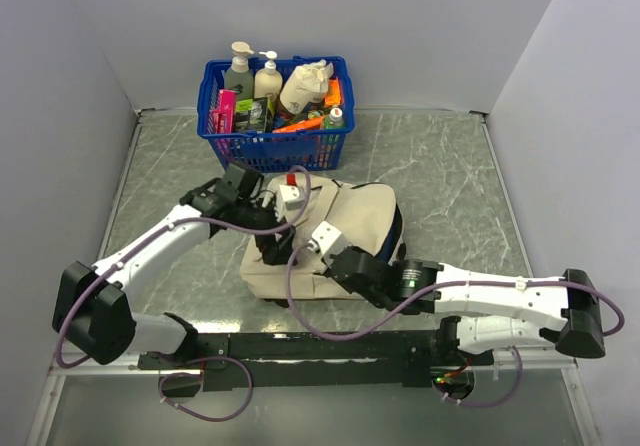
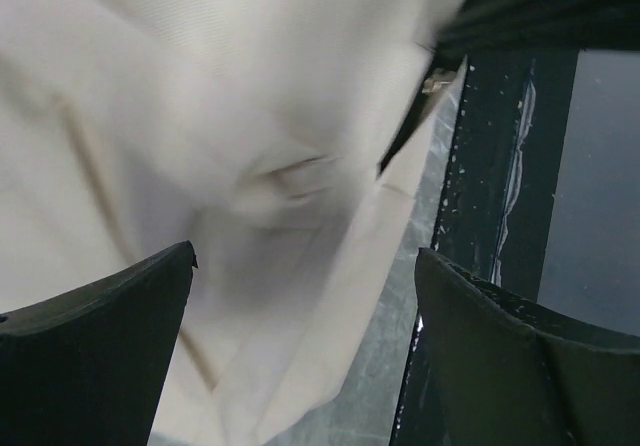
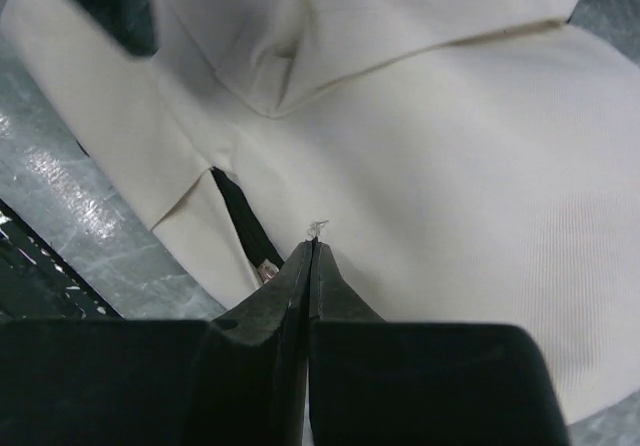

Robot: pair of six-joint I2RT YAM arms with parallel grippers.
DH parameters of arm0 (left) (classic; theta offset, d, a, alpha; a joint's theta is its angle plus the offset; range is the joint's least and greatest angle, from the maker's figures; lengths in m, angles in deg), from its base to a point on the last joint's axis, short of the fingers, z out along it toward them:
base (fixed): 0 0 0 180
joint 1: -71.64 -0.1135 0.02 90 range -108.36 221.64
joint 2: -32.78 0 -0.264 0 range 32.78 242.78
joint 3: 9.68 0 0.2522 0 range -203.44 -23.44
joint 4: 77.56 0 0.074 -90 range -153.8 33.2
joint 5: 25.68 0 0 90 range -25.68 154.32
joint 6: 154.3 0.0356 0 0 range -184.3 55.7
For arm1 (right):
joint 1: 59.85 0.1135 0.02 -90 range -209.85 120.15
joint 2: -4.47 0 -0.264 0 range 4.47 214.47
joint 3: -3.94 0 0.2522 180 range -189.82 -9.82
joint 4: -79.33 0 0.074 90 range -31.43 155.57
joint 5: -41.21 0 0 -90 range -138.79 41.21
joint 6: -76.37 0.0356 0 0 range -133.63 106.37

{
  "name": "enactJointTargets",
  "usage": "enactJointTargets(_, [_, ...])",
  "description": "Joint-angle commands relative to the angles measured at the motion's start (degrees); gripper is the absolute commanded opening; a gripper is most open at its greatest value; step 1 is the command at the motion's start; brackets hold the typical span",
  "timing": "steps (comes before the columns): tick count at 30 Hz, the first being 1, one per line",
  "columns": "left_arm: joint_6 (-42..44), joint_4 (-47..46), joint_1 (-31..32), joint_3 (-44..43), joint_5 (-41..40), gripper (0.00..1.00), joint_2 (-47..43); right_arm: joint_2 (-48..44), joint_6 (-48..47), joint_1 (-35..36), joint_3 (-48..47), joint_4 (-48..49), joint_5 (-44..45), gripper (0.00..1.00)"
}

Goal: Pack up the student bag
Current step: Zip the student bag at the center of the board.

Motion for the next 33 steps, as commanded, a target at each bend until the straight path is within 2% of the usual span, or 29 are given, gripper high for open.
enactJointTargets(1, [-1.5, -6.4, 5.8, 1.5, -3.1, 0.96, -0.8, -4.7, 6.0, -1.7, 2.9, 2.0, 1.0, 0.0])
enactJointTargets(6, [-0.2, -10.3, 12.0, 0.5, -10.5, 0.96, 3.0, -9.2, 12.0, -2.1, 5.2, 2.0, 0.0, 0.0])
enactJointTargets(13, [3.3, -6.9, 20.5, -6.2, -15.7, 0.96, 7.4, -18.4, 19.4, -2.0, 6.8, -0.8, 1.0, 0.0])
enactJointTargets(20, [3.2, -6.3, 29.0, -13.5, -21.8, 0.96, 12.6, -22.1, 24.3, -2.0, 9.6, -1.7, 0.4, 0.0])
enactJointTargets(29, [-0.8, -5.3, 30.3, -20.6, -31.1, 0.96, 13.2, -26.1, 28.2, -2.1, 11.9, -4.1, 4.4, 0.0])
enactJointTargets(33, [1.1, 1.9, 30.1, -23.4, -34.6, 0.96, 10.5, -27.2, 29.9, -2.3, 12.5, -5.4, 6.2, 0.0])
